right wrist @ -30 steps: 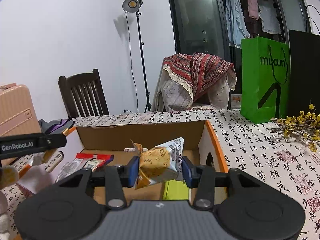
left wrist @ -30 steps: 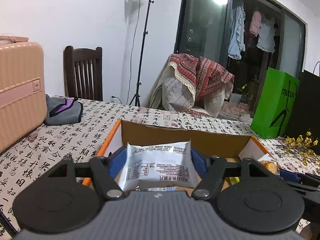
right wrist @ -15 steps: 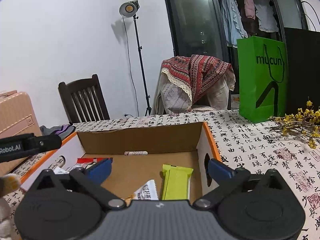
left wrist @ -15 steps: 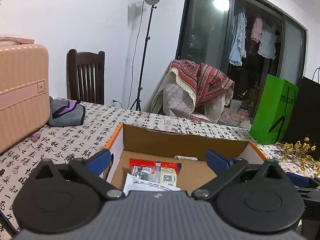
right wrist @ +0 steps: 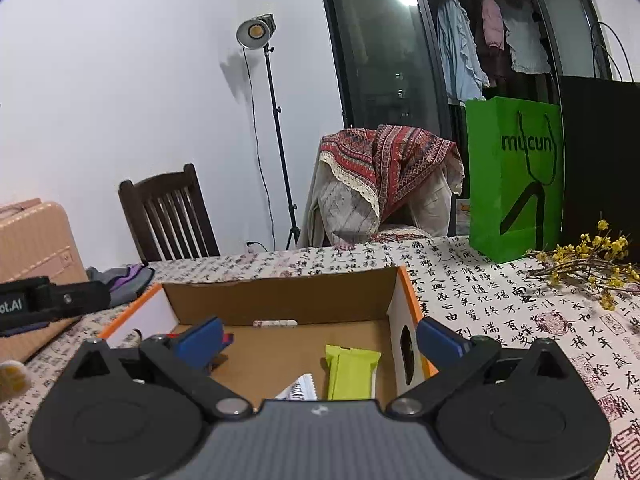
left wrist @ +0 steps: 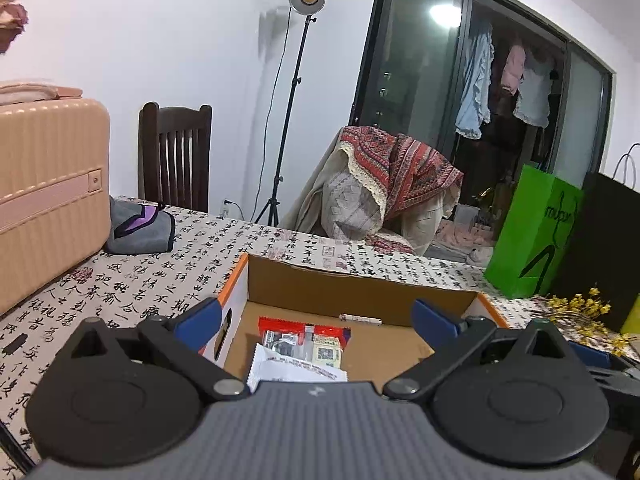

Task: Organize snacks
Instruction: 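Move both grippers back toward the remaining snack packets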

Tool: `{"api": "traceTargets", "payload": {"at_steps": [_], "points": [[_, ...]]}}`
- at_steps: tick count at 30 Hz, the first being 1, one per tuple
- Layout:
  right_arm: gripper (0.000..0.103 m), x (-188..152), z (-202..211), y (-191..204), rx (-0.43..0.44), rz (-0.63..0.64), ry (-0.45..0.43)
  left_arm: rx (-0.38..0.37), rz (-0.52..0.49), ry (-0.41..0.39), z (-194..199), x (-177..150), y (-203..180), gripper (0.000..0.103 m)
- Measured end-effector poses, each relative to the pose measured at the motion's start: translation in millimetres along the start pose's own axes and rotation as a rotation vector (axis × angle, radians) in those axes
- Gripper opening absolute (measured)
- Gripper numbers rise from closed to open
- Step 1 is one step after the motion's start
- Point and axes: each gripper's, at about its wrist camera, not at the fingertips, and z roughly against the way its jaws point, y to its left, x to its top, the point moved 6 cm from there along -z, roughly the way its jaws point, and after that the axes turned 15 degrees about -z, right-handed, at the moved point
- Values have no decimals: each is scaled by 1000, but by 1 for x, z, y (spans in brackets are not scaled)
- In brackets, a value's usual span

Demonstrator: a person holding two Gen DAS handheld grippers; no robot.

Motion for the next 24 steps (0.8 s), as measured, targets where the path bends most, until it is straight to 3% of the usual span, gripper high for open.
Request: {"api": "traceTargets", "payload": {"at_steps": [10,24], "points": [[103,-6,46,7,-7,30,-9,-6,-15,-14,46,-10,10,103],[103,-40,103,6,-5,88,29,-44,-4,1,91,-42,27,103]]}}
